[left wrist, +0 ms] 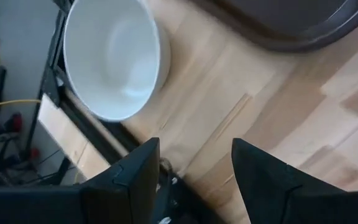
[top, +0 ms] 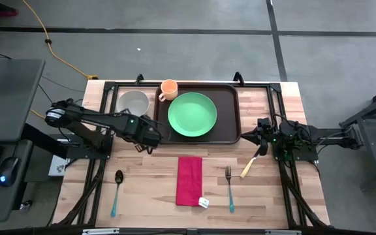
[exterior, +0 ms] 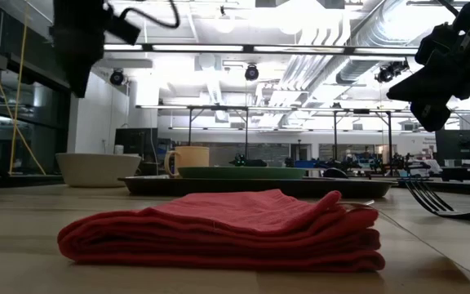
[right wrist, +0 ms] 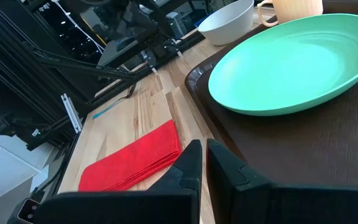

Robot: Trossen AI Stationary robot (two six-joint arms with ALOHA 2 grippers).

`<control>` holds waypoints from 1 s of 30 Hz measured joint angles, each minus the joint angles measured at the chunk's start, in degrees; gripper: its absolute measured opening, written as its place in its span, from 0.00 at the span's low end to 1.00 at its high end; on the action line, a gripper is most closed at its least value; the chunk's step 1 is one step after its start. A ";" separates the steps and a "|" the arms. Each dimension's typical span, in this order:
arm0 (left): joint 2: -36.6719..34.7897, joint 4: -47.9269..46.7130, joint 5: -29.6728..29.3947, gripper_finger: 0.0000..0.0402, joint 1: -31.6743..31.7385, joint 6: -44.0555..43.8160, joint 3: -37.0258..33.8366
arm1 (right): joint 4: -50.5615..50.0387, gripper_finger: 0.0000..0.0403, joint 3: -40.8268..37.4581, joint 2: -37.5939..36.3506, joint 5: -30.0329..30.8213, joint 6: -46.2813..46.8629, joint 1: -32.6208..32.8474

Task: Set up tray
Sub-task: Put the gray bowl on top of the green plate to the bottom of the yellow mug

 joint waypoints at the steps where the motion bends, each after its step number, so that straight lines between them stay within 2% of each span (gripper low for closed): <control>1: -0.56 1.23 0.10 0.57 0.00 -0.01 -1.70 | 0.00 0.00 0.00 -0.01 -0.02 0.00 -0.02; 6: -6.59 8.80 3.13 0.57 0.98 -0.05 -9.11 | 0.00 0.00 0.00 0.01 -0.02 0.02 0.00; 14: -16.18 10.54 3.45 0.57 5.74 0.37 -13.95 | 0.14 0.00 0.00 0.01 -0.02 0.63 -0.02; 22: -23.14 13.22 8.21 0.57 13.52 9.22 -14.52 | 0.58 0.00 0.00 0.01 -0.02 1.18 -0.02; 30: -23.64 16.06 14.65 0.57 22.83 21.27 -14.52 | 2.38 0.00 0.00 0.01 0.52 2.10 -0.02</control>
